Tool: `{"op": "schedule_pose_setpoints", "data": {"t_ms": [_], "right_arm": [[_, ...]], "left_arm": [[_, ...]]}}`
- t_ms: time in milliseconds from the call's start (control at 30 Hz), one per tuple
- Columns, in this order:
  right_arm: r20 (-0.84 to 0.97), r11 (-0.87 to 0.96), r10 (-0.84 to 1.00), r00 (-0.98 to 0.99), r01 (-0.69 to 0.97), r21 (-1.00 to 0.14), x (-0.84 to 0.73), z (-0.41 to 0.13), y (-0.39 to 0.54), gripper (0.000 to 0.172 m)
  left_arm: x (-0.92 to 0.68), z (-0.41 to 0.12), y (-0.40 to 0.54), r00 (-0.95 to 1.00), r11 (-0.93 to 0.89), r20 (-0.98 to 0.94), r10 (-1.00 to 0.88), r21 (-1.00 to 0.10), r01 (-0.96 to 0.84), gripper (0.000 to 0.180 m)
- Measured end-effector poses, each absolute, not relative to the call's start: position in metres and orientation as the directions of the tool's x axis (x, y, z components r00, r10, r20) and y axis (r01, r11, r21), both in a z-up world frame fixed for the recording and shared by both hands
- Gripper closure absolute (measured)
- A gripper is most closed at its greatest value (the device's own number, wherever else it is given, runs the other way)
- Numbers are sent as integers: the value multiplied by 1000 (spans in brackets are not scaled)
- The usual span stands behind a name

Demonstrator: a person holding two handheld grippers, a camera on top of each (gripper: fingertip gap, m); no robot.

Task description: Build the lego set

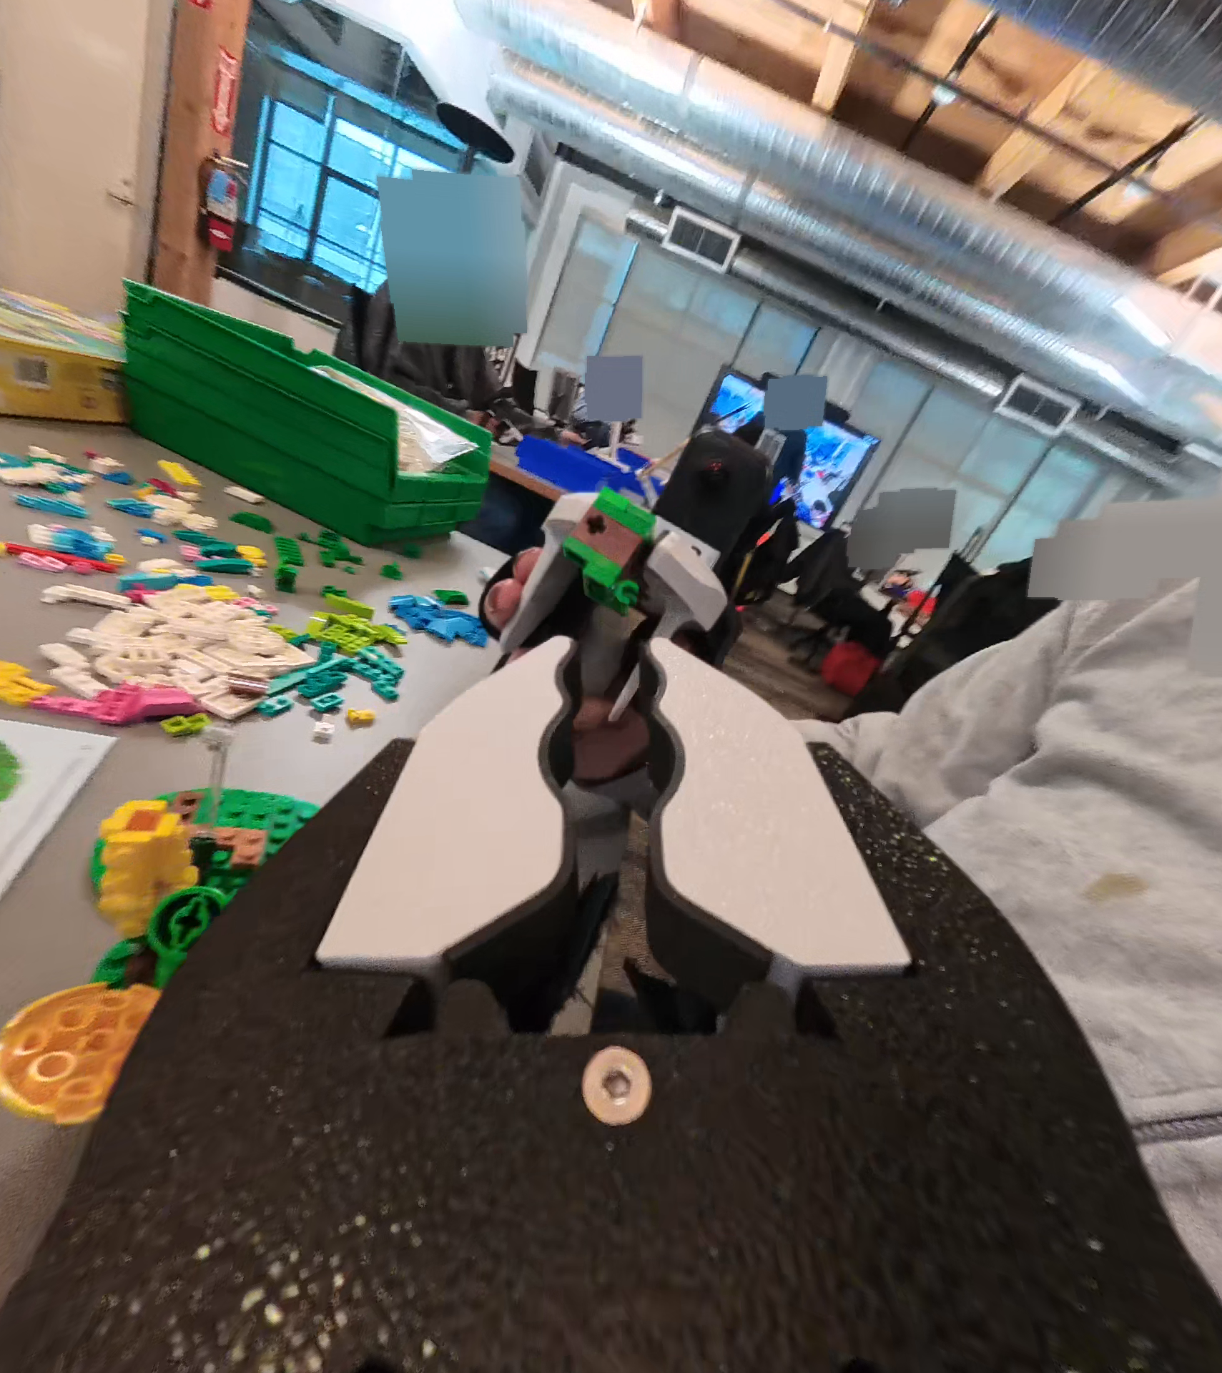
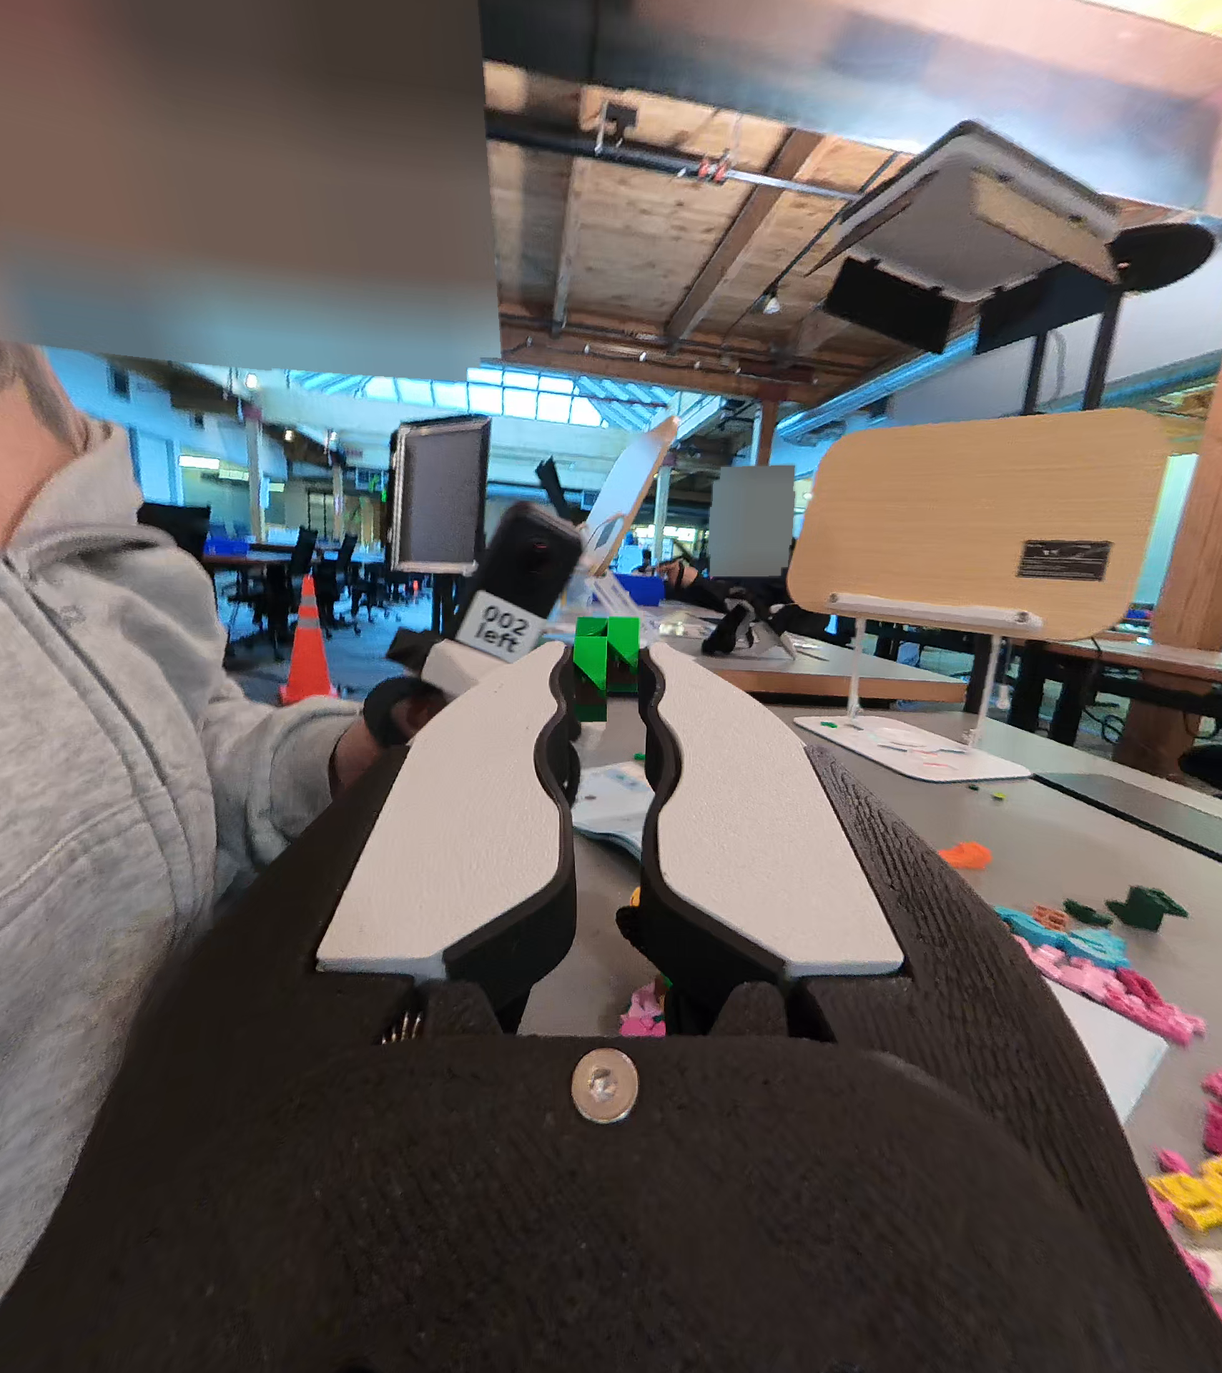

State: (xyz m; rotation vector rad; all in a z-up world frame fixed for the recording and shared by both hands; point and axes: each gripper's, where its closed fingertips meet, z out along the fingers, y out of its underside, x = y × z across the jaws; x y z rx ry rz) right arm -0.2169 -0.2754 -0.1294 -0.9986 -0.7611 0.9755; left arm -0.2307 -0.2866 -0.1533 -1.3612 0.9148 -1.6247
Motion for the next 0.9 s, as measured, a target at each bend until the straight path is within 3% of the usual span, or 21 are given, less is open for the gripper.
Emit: {"op": "schedule_pose_setpoints", "data": {"t_ms": [567, 767, 900], "right_arm": [[240, 344, 874, 422, -190, -920, -235, -138, -281, 158], [274, 351, 863, 423, -114, -929, -235, -144, -278, 157], [252, 296, 882, 398, -52, -954, -238, -153, -275, 144]], "left_arm": [[-234, -152, -289, -205, -546, 513, -834, -823, 160, 171], [-232, -161, -284, -122, -501, 488, -864, -857, 117, 174], [-232, -171, -276, -32, -447, 446, -895, -892, 68, 174]]}}
